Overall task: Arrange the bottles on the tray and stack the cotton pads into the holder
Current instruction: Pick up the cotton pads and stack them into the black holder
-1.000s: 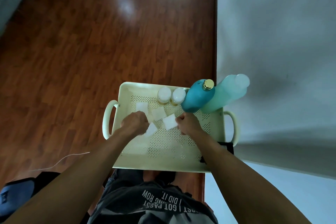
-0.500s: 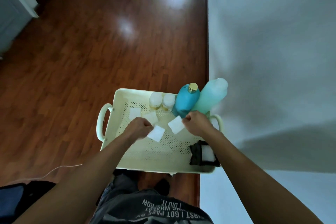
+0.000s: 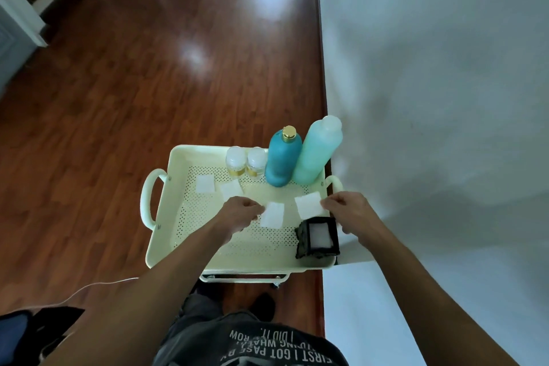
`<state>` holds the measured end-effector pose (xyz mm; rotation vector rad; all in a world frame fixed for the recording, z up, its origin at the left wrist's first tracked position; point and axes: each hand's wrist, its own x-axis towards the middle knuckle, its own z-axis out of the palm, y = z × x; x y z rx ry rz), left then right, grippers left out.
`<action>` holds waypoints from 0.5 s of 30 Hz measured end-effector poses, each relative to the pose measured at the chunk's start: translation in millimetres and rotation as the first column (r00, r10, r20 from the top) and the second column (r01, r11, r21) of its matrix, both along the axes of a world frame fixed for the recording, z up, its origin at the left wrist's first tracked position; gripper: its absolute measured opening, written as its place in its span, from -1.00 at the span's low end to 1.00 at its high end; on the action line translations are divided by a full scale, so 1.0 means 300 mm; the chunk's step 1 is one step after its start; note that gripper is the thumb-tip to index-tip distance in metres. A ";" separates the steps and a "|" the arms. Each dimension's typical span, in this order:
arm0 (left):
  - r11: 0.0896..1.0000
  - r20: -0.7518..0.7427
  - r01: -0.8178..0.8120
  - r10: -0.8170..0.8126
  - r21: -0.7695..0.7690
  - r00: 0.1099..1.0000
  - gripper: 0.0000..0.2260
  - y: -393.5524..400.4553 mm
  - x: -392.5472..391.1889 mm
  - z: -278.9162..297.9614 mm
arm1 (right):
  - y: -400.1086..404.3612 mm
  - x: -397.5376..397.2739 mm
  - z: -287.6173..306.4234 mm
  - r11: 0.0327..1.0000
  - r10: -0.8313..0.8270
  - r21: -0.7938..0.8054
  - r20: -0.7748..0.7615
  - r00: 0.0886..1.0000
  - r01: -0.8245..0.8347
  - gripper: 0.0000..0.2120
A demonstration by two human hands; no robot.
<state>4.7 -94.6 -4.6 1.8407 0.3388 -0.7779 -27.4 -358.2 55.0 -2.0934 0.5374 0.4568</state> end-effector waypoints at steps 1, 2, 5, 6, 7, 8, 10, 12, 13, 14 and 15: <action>1.000 -0.006 0.002 -0.002 -0.018 1.000 -0.87 -0.014 -0.007 0.003 | -0.016 -0.028 -0.003 0.999 -0.048 0.011 -0.018 0.999 0.048 -0.86; 0.999 -0.012 0.005 -0.006 -0.032 1.000 -0.87 -0.027 -0.013 0.004 | -0.029 -0.056 -0.009 0.996 -0.088 0.021 -0.035 0.996 0.089 -0.85; 0.999 -0.027 0.018 -0.020 -0.050 0.999 -0.87 -0.060 -0.029 0.004 | -0.050 -0.133 -0.026 0.981 -0.173 0.077 -0.083 0.981 0.179 -0.82; 0.998 -0.032 0.020 -0.022 -0.053 0.999 -0.87 -0.069 -0.032 0.002 | -0.053 -0.157 -0.030 0.972 -0.196 0.110 -0.095 0.976 0.206 -0.82; 0.998 -0.037 0.021 -0.023 -0.058 0.999 -0.86 -0.077 -0.034 0.000 | -0.053 -0.179 -0.033 0.963 -0.214 0.145 -0.102 0.971 0.228 -0.83; 0.998 -0.042 0.021 -0.024 -0.063 0.999 -0.85 -0.082 -0.035 -0.001 | -0.053 -0.197 -0.037 0.956 -0.225 0.170 -0.102 0.969 0.240 -0.84; 0.997 -0.048 0.023 -0.026 -0.070 0.999 -0.85 -0.090 -0.033 -0.004 | -0.050 -0.222 -0.046 0.953 -0.237 0.174 -0.088 0.967 0.250 -0.84; 0.997 -0.054 0.025 -0.028 -0.071 0.998 -0.85 -0.092 -0.028 -0.005 | -0.042 -0.232 -0.056 0.959 -0.236 0.144 -0.057 0.970 0.242 -0.84; 0.997 -0.056 0.025 -0.029 -0.071 0.998 -0.85 -0.090 -0.026 -0.006 | -0.038 -0.234 -0.060 0.966 -0.228 0.119 -0.039 0.973 0.231 -0.85; 0.997 -0.057 0.026 -0.031 -0.071 0.998 -0.85 -0.087 -0.023 -0.008 | -0.035 -0.235 -0.064 0.973 -0.213 0.088 -0.019 0.977 0.214 -0.86; 0.997 -0.058 0.026 -0.030 -0.071 0.998 -0.84 -0.084 -0.021 -0.010 | -0.034 -0.235 -0.068 0.980 -0.189 0.059 0.001 0.982 0.189 -0.87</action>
